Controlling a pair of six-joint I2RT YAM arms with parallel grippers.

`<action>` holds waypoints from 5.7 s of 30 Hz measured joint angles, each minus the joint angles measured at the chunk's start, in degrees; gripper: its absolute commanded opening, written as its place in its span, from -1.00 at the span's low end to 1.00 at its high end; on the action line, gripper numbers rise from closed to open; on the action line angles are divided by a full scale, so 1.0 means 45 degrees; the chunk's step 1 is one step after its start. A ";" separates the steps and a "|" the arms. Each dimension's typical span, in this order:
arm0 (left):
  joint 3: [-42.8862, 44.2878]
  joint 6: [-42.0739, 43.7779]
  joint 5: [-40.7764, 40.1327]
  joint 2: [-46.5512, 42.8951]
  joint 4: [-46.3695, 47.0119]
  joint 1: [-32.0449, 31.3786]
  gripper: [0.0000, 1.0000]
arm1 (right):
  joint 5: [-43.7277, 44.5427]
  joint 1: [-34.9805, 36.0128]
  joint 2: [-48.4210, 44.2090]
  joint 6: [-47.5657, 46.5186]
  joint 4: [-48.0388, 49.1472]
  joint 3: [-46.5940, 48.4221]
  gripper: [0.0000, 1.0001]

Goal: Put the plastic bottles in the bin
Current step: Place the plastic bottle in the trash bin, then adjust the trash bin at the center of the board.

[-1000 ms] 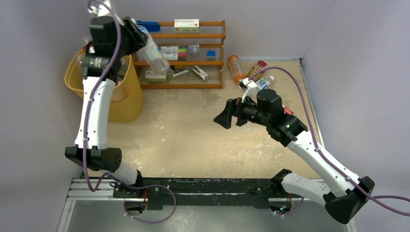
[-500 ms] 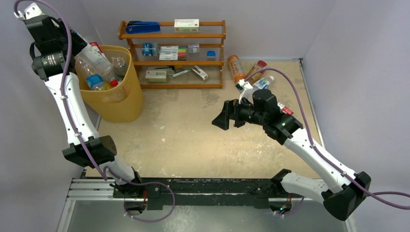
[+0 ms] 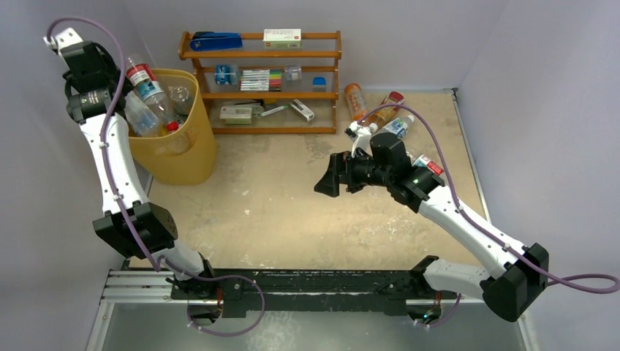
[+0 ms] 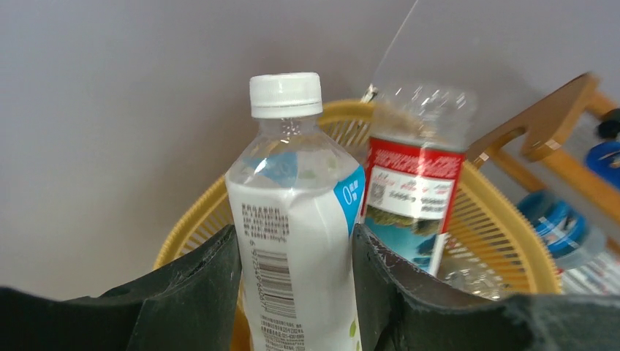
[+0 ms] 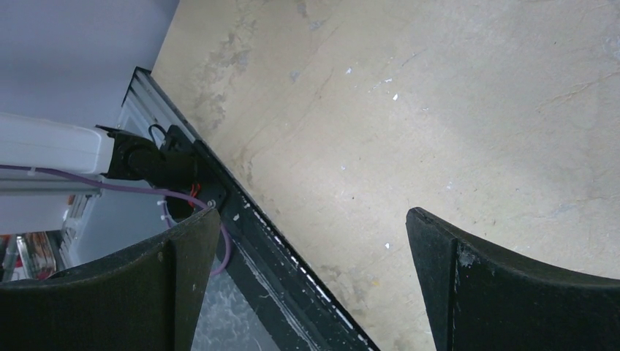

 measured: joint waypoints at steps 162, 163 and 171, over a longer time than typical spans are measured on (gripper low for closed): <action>-0.1161 0.1059 0.3269 0.0413 -0.3094 -0.4231 -1.00 | 0.0214 0.0903 0.5309 0.1418 0.3623 0.3060 0.91; -0.1161 0.1088 0.3249 0.0413 -0.3055 -0.4274 -1.00 | 0.0214 0.0903 0.5309 0.1413 0.3623 0.3055 0.91; -0.1122 0.0918 0.3298 0.0413 -0.3128 -0.4294 -1.00 | 0.0214 0.0903 0.5231 0.1428 0.3623 0.2841 0.91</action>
